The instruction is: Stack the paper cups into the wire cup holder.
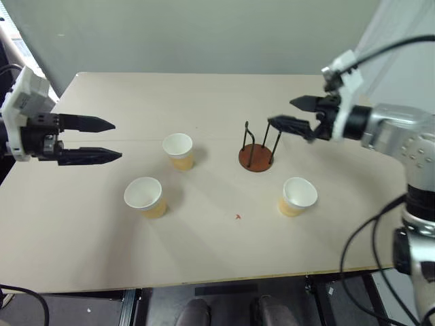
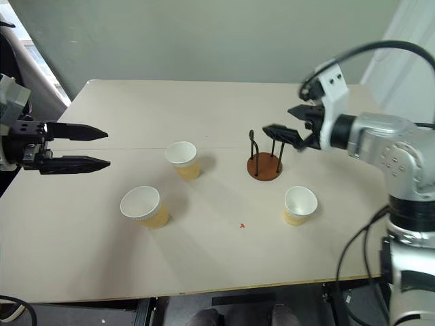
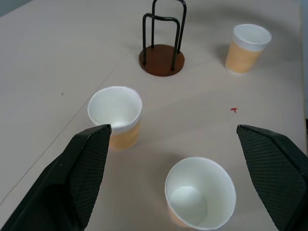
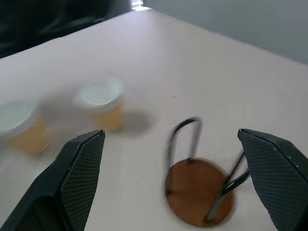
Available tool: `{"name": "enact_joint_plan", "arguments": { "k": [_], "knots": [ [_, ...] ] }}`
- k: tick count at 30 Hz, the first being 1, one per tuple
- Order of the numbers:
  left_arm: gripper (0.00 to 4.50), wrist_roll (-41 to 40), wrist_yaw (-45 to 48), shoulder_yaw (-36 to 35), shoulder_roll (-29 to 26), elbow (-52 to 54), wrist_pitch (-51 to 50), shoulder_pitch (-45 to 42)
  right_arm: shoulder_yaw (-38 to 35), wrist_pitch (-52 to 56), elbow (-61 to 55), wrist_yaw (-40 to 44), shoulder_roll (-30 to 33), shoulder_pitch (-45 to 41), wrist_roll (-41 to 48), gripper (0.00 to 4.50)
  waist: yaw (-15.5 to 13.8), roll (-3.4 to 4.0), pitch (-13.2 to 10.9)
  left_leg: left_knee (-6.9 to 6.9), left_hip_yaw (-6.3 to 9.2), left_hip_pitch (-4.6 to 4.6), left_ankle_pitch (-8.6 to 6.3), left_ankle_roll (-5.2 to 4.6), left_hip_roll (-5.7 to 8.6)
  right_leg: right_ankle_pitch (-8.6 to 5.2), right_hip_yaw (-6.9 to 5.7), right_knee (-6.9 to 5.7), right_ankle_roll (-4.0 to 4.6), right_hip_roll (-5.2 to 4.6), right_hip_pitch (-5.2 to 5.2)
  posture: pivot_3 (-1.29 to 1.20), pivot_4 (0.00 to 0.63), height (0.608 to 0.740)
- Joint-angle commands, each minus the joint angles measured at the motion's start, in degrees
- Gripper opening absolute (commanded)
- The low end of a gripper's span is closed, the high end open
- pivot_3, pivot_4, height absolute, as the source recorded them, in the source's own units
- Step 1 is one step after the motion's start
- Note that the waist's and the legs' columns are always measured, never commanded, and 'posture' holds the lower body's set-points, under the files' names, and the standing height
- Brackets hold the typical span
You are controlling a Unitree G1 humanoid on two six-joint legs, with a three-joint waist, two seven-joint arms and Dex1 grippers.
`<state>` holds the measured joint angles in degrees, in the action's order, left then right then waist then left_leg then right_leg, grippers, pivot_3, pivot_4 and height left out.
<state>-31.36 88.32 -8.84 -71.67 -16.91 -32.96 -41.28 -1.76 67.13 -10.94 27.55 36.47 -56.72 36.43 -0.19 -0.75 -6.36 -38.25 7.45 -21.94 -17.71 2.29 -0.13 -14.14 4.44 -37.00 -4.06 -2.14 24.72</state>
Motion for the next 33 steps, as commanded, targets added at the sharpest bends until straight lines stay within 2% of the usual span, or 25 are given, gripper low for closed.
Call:
{"name": "enact_joint_plan", "arguments": {
  "k": [1,8,16,24,28,33],
  "knots": [
    [4.46,-0.4,-0.3,-2.7,-0.9,2.1,-0.1,0.7,1.2,0.6,2.6,-7.0,-4.2,-1.0,-4.9,4.5,0.0,-0.01,0.0,-0.01,0.0,-0.04,0.0,0.01,0.01,0.01,-0.03,0.01,0.0,0.0,0.05,0.0,0.15,0.74],
    [4.46,-1.7,-0.5,-5.7,-1.8,5.0,-1.3,4.5,5.5,-0.1,4.3,-7.2,-8.0,0.6,-8.8,4.5,-0.2,-0.01,0.0,-0.15,0.01,-0.3,0.02,0.04,0.06,0.02,-0.11,0.08,-0.02,-0.1,0.17,0.0,0.15,0.74],
    [4.46,-2.4,-1.4,-8.4,-2.0,7.4,-2.1,7.7,7.2,1.3,3.3,-6.8,-12.5,1.0,-9.1,4.5,-0.1,0.01,0.0,-0.1,0.01,-0.27,0.08,0.14,0.03,0.04,-0.11,-0.04,0.0,-0.08,0.21,0.0,0.15,0.74],
    [4.46,-2.6,-2.0,-8.7,-1.6,8.2,-1.9,8.3,11.4,-5.7,9.6,-6.7,-13.9,0.6,-15.9,4.5,-0.2,0.01,0.0,-0.17,0.04,-0.27,0.09,0.16,0.04,0.08,-0.16,-0.04,0.05,-0.08,0.19,0.0,0.15,0.74],
    [4.5,-2.7,-1.9,-8.3,-1.8,7.6,-1.5,7.6,12.3,-7.8,11.8,-6.5,-14.6,0.8,-18.3,3.61,-0.2,0.01,0.0,-0.07,0.04,-0.27,0.09,0.16,0.03,0.08,-0.17,-0.02,0.05,-0.08,0.22,0.0,0.15,0.74],
    [4.5,-2.3,-1.6,-7.9,-1.7,6.6,-0.6,7.4,12.5,-9.0,12.1,-5.6,-14.9,1.5,-20.1,1.79,-0.2,0.01,0.0,-0.04,0.04,-0.28,0.09,0.17,0.03,0.08,-0.17,-0.01,0.05,-0.09,0.21,0.0,0.15,0.74]
  ]
}}
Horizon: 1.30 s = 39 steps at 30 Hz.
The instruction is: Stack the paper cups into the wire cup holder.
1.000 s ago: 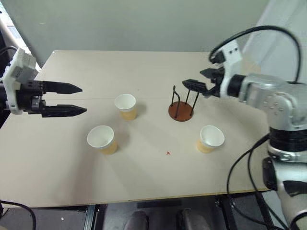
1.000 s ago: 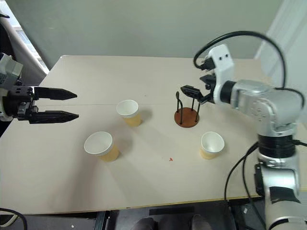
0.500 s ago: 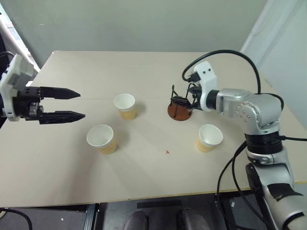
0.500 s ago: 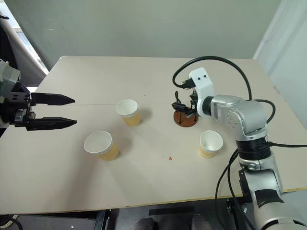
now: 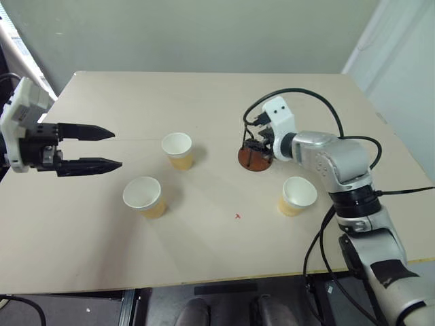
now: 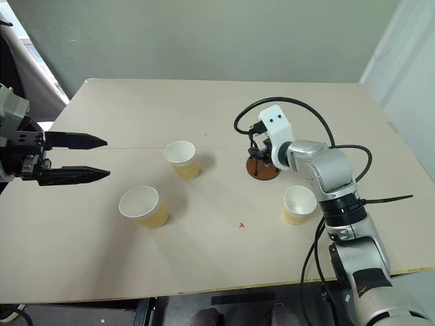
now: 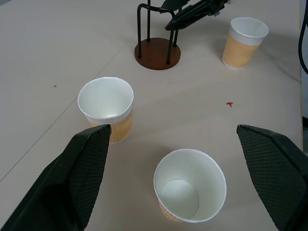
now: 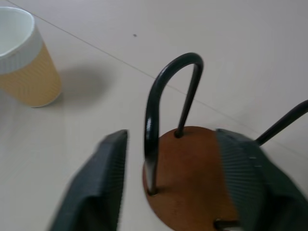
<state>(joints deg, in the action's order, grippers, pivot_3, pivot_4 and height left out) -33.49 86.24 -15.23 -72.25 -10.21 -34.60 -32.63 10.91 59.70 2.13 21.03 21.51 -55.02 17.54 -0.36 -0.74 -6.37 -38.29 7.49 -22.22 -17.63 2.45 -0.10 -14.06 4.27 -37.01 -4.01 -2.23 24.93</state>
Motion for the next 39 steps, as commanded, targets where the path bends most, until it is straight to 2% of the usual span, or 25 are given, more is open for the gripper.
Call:
{"name": "enact_joint_plan", "arguments": {
  "k": [1,3,5,9,13,19,22,25,32,39],
  "knots": [
    [4.5,-0.1,0.5,-1.4,-1.1,-0.2,1.1,-1.3,-0.1,-1.7,-1.0,1.2,0.0,0.0,-1.4,1.39,0.0,0.0,0.0,0.0,0.0,0.0,0.0,0.0,0.0,0.0,0.0,0.0,0.0,0.0,0.0,0.0,0.15,0.74],
    [4.5,0.0,0.5,-1.3,-1.0,-0.6,1.5,-1.3,-0.2,-2.0,-1.1,2.0,0.0,0.4,-1.5,0.57,0.0,0.0,0.0,0.0,0.0,0.0,0.0,0.0,0.0,0.0,0.0,0.0,0.0,0.0,-0.01,0.0,0.15,0.74],
    [4.5,0.2,0.7,-1.0,-0.9,-1.2,1.9,-1.5,-0.3,-2.1,-1.6,3.1,0.2,0.9,-1.3,0.06,0.0,0.0,0.0,0.0,0.0,0.0,0.0,0.0,0.0,0.0,0.0,0.0,0.0,0.0,-0.01,0.0,0.15,0.74],
    [4.5,0.7,1.3,-0.5,-0.9,-2.5,2.9,-2.2,-0.4,-0.9,-6.2,9.4,1.8,2.0,2.2,0.06,0.0,-0.01,0.0,0.0,0.0,0.0,0.01,0.01,0.0,0.0,-0.01,0.01,0.0,0.0,-0.01,0.0,0.15,0.74],
    [4.5,1.0,2.0,-0.1,-1.1,-3.5,3.7,-2.7,1.3,1.8,-17.0,21.2,8.8,5.6,8.8,0.06,0.0,-0.01,0.0,0.02,0.0,-0.06,0.01,0.02,0.0,0.0,-0.04,0.0,0.0,-0.01,-0.07,0.0,0.15,0.74],
    [4.5,1.3,2.8,0.6,-0.5,-4.3,4.0,-3.9,2.6,-2.5,-27.9,34.5,17.5,13.3,14.6,0.06,0.0,-0.03,0.0,-0.05,0.04,-0.03,0.01,0.02,0.0,0.02,-0.05,0.08,-0.04,-0.01,-0.18,0.0,0.15,0.74],
    [4.5,1.5,2.9,1.0,-0.3,-4.4,4.0,-4.3,3.3,-5.1,-30.3,38.4,19.6,15.7,15.8,0.06,0.0,-0.03,0.0,-0.1,0.04,0.06,0.01,0.02,-0.01,0.02,-0.04,0.08,-0.04,-0.01,-0.22,0.0,0.15,0.74],
    [4.5,1.4,2.7,1.4,-0.2,-4.2,3.7,-4.8,3.9,-6.1,-32.0,41.3,20.0,16.9,17.6,0.06,0.2,-0.04,0.0,-0.11,0.03,0.29,0.01,0.02,-0.02,0.02,-0.02,0.04,-0.04,-0.01,-0.41,0.0,0.15,0.74],
    [4.5,1.5,2.3,2.2,0.0,-3.8,3.1,-5.8,6.5,-14.6,-30.7,47.7,21.3,18.1,15.2,0.06,0.2,-0.05,0.0,-0.11,0.06,0.31,0.0,0.0,0.0,0.02,-0.02,0.05,-0.04,-0.01,-0.44,0.0,0.15,0.74],
    [4.5,1.4,1.7,2.6,0.2,-3.0,2.5,-6.5,9.9,-26.1,-23.7,54.8,22.5,16.7,8.3,0.06,0.2,-0.06,0.0,-0.1,0.07,0.31,0.0,0.0,-0.01,0.03,-0.02,0.03,-0.03,-0.01,-0.45,0.0,0.15,0.74]
  ]
}}
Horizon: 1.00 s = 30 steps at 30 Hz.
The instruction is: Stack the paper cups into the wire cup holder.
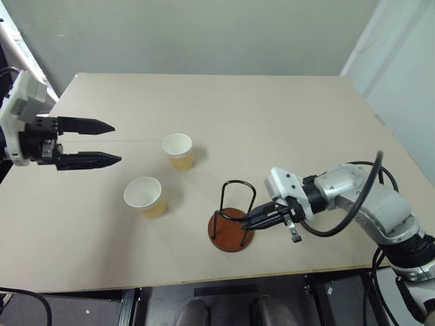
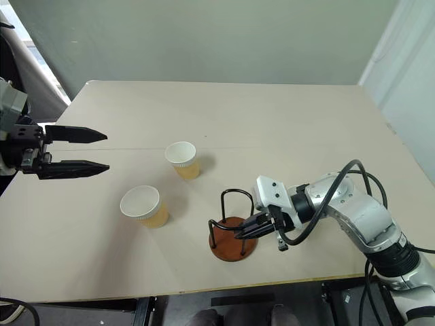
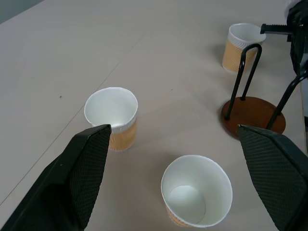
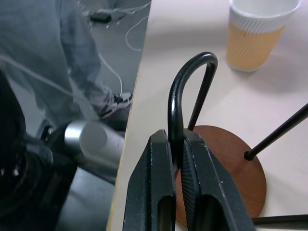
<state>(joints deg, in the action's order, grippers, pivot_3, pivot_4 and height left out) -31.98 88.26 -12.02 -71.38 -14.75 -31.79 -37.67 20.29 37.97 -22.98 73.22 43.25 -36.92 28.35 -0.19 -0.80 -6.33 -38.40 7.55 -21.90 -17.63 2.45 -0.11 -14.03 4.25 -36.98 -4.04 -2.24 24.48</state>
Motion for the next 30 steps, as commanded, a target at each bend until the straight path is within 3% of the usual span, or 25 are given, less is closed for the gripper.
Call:
{"name": "enact_joint_plan", "arguments": {
  "k": [1,11,15,19,28,29,30],
  "knots": [
    [4.5,-0.1,-0.4,-0.6,-0.6,1.7,-0.5,-1.5,1.0,-5.8,2.2,3.7,1.1,-1.6,-3.6,0.06,0.0,0.0,0.0,0.0,0.0,0.0,0.0,0.0,0.0,0.0,0.0,0.0,0.0,0.0,0.0,0.0,0.15,0.74],
    [4.5,-1.6,-1.3,-1.7,-0.5,4.0,-2.6,-1.4,2.7,-13.1,5.2,8.5,2.4,-1.4,-9.8,0.06,0.0,-0.04,0.0,-0.01,0.02,0.02,0.0,0.0,0.0,0.02,-0.01,0.01,0.03,0.0,-0.09,0.0,0.15,0.74],
    [4.5,-2.1,-1.4,-1.6,-0.5,4.8,-3.5,-1.8,3.0,-11.2,4.9,9.6,2.9,-1.9,-10.1,0.06,-0.1,-0.05,0.0,-0.01,0.02,0.06,0.0,0.0,0.01,0.02,-0.02,0.01,0.04,0.0,-0.15,0.0,0.15,0.74],
    [4.5,-2.2,-1.6,-1.2,-0.5,5.1,-3.7,-2.2,2.7,-10.6,5.4,9.4,3.0,-2.6,-10.7,1.06,-0.2,-0.06,0.0,-0.01,0.03,0.06,0.0,0.0,0.01,0.02,-0.02,0.01,0.04,-0.01,-0.17,0.0,0.15,0.74],
    [4.5,-3.4,0.9,1.0,0.2,6.4,-4.6,-6.1,-3.5,-3.9,2.6,9.4,4.0,-7.0,-4.6,4.21,-0.3,-0.06,0.0,0.01,0.03,0.03,0.0,0.0,0.02,0.02,-0.03,0.03,0.04,-0.01,-0.16,0.0,0.15,0.74],
    [4.5,-3.5,1.6,1.5,0.2,6.8,-4.8,-6.4,-4.8,-2.6,2.1,9.1,3.9,-7.6,-3.3,4.48,-0.3,-0.05,0.0,0.02,0.04,0.03,0.0,0.0,0.02,0.02,-0.03,0.03,0.04,-0.01,-0.17,0.0,0.15,0.74],
    [4.5,-3.6,2.2,2.0,0.1,7.3,-4.9,-6.6,-6.1,-1.5,1.6,8.8,4.0,-8.2,-1.9,4.48,-0.3,-0.05,0.0,0.03,0.04,0.03,0.0,0.0,0.02,0.02,-0.03,0.03,0.04,0.0,-0.16,0.0,0.15,0.74]
  ]
}}
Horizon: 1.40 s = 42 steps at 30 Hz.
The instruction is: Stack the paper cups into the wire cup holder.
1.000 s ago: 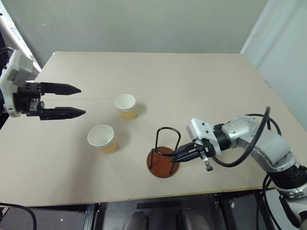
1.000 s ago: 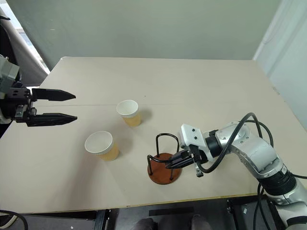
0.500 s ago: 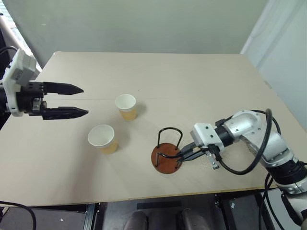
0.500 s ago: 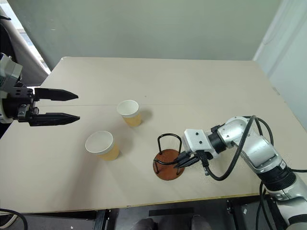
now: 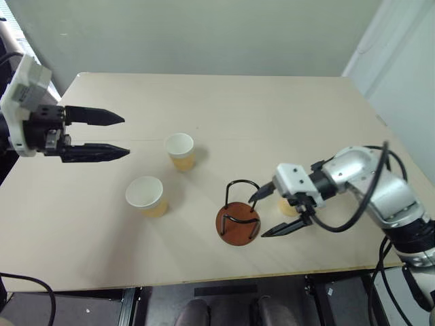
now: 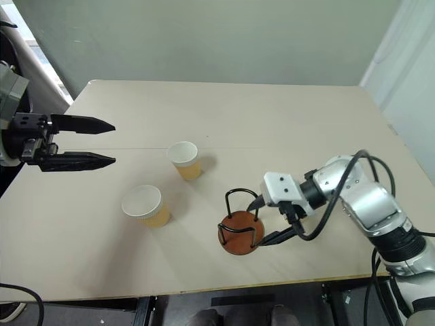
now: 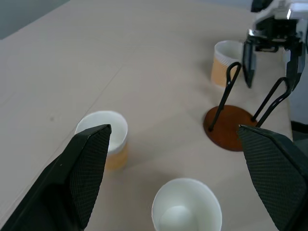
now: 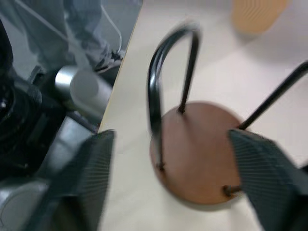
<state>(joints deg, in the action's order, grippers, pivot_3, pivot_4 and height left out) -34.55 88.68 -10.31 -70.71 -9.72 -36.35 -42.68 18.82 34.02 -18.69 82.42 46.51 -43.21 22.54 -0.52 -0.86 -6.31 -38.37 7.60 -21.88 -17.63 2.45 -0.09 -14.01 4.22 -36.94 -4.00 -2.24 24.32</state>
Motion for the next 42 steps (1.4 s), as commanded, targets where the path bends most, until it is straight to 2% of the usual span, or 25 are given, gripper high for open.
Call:
{"name": "enact_joint_plan", "arguments": {
  "k": [1,6,9,12,15,20,30,34,42],
  "knots": [
    [4.5,-1.1,2.6,0.8,-0.8,2.9,-0.5,-1.8,-6.4,4.2,-3.0,-0.7,1.0,-2.8,5.8,4.48,0.0,0.0,0.0,0.03,-0.01,0.0,0.0,0.0,0.0,0.0,0.0,0.0,0.0,0.0,0.0,0.0,0.15,0.74],
    [4.5,-8.2,3.8,5.0,-5.2,9.5,-1.6,-1.2,-15.4,14.9,-2.5,-1.8,5.0,-8.9,15.2,4.48,-0.1,0.02,0.0,0.07,0.0,-0.04,0.0,0.0,0.0,0.0,0.0,0.03,0.0,0.0,0.03,0.0,0.15,0.74],
    [4.5,-12.1,3.8,7.4,-7.7,12.7,-1.0,-0.9,-17.5,18.3,-2.4,-1.7,10.8,-8.9,16.2,4.48,-0.2,0.02,0.0,0.2,0.02,-0.04,0.0,0.0,0.0,0.0,0.0,0.12,0.0,0.0,0.0,0.0,0.15,0.74],
    [4.5,-13.7,3.8,8.9,-8.6,15.1,0.0,-0.7,-16.8,16.0,-3.9,0.4,19.5,-2.4,12.4,4.48,-0.8,0.05,-0.1,0.31,0.08,-0.02,0.01,0.01,-0.01,-0.02,0.0,0.15,0.02,0.0,-0.04,0.0,0.15,0.74],
    [4.5,-13.8,3.8,9.8,-8.3,16.2,0.5,0.1,-15.2,13.1,-5.7,-1.4,23.5,5.0,8.5,4.48,-0.8,0.07,-0.1,0.24,0.06,0.02,0.01,0.01,-0.01,-0.03,0.04,0.1,0.04,-0.05,-0.07,0.0,0.15,0.74],
    [4.5,-12.8,3.8,10.8,-6.5,16.0,0.7,-0.5,-9.6,9.5,-5.8,-5.9,21.0,7.5,1.8,4.48,-0.2,0.07,-0.1,0.2,-0.13,0.3,0.02,0.02,-0.02,-0.03,0.23,-0.05,0.04,-0.04,-0.11,0.0,0.15,0.74],
    [4.5,-12.1,3.8,8.3,-7.0,16.5,-0.1,0.5,-0.2,1.8,-0.6,-5.3,18.8,7.5,-9.4,4.48,-0.2,0.07,-0.1,0.22,-0.14,0.24,-0.03,-0.11,-0.02,-0.01,0.23,-0.04,0.02,-0.03,-0.1,0.0,0.15,0.74],
    [4.5,-11.7,3.6,7.0,-6.7,16.9,-0.8,1.3,2.4,-1.2,2.2,-6.0,16.3,6.6,-13.8,3.59,-0.2,0.07,-0.1,0.23,-0.14,0.2,-0.03,-0.11,-0.03,0.0,0.22,-0.05,-0.01,-0.02,-0.1,0.0,0.15,0.74],
    [4.5,-11.0,3.2,5.6,-6.0,17.3,-1.4,2.1,0.4,-3.4,4.0,-3.4,15.1,5.6,-14.3,0.74,-0.2,0.07,-0.1,0.21,-0.13,0.18,-0.03,-0.11,-0.02,0.01,0.22,-0.01,-0.02,-0.02,-0.1,0.0,0.15,0.74]
  ]
}}
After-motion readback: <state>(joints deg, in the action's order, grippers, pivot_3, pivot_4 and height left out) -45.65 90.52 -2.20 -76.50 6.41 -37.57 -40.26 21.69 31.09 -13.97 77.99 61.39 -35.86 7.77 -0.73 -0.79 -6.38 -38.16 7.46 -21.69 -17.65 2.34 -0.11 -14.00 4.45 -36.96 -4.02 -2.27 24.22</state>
